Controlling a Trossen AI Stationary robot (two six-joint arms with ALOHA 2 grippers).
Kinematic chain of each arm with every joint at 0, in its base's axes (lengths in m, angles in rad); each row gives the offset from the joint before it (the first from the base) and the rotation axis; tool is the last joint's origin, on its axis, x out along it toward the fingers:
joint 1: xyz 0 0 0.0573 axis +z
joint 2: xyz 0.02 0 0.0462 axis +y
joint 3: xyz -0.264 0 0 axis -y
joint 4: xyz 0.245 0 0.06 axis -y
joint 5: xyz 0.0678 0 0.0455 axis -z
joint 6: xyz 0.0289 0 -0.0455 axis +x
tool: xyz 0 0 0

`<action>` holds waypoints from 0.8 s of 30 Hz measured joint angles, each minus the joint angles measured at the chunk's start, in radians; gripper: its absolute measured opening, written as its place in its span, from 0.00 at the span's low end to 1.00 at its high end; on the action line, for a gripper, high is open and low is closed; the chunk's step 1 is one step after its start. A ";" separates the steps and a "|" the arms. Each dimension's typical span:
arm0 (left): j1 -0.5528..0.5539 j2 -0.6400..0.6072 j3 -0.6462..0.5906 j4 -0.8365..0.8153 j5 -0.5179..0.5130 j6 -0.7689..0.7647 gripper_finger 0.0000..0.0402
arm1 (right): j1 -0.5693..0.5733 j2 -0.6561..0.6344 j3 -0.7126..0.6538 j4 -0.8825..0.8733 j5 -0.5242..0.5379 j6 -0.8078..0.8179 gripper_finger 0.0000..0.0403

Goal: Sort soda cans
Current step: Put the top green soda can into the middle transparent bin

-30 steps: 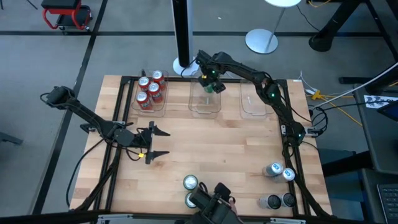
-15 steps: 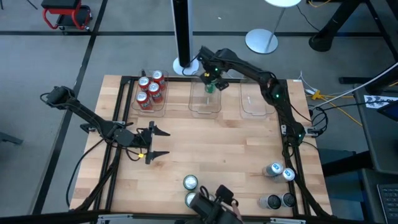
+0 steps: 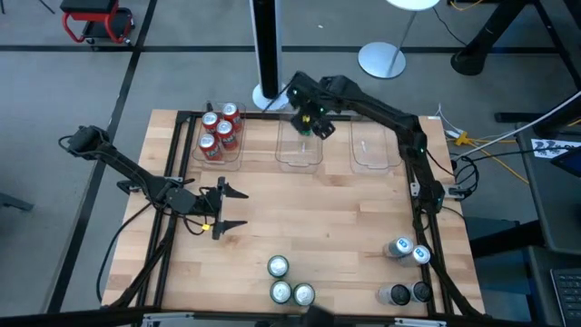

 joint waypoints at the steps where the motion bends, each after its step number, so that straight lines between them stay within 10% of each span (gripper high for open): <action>1: 0.000 0.000 0.000 0.000 0.000 0.000 0.93 | 0.025 -0.010 0.000 0.000 0.000 -0.009 0.90; 24: 0.000 0.000 0.000 0.000 0.000 -0.059 0.93 | 0.629 -0.044 0.000 0.021 0.008 -0.069 0.94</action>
